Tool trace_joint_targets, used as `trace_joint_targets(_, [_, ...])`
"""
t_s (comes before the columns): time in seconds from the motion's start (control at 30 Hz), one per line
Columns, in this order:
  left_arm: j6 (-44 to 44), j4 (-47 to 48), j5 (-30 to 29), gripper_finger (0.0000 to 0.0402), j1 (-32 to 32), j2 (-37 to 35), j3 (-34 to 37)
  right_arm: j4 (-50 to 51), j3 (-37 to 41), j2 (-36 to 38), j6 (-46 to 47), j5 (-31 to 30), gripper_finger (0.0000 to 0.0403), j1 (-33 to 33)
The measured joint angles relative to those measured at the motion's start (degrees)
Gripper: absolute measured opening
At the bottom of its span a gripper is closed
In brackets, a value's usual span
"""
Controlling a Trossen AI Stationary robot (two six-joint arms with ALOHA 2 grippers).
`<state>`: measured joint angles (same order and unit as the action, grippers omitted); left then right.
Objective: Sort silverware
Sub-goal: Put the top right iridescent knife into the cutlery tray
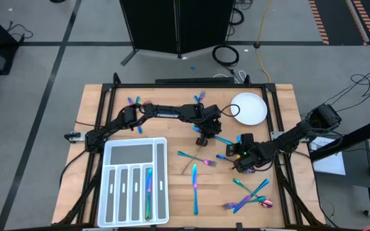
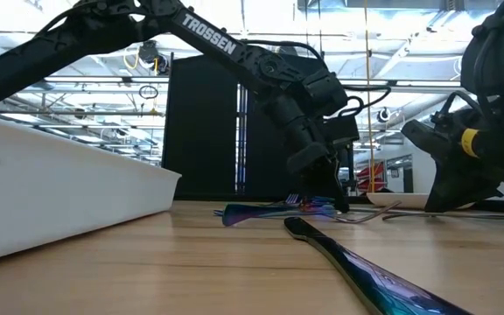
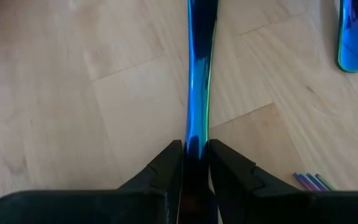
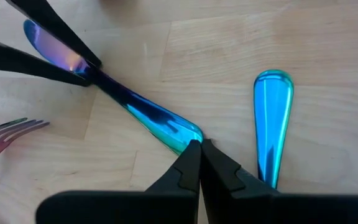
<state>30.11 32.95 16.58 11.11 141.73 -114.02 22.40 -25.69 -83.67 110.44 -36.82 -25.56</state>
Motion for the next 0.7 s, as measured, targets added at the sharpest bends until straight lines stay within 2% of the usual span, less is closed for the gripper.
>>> trace_joint_targets(0.33, [-1.3, -0.2, -0.1, 0.0078, 0.1, 0.0, 0.0, 0.0, 0.0, 0.0, -0.1, 0.0, 0.0000, 0.0])
trace_joint_targets(0.57, [-1.3, 0.0, -0.1, 0.0030, 0.1, 0.0, 0.1, -0.2, 0.0, 0.0, -0.1, -0.4, 0.0000, 0.0])
trace_joint_targets(0.7, [-1.3, 0.0, -0.2, 0.0020, 0.1, 0.0, 0.1, -0.3, 0.0, 0.0, -0.6, -0.8, 0.0000, -0.1])
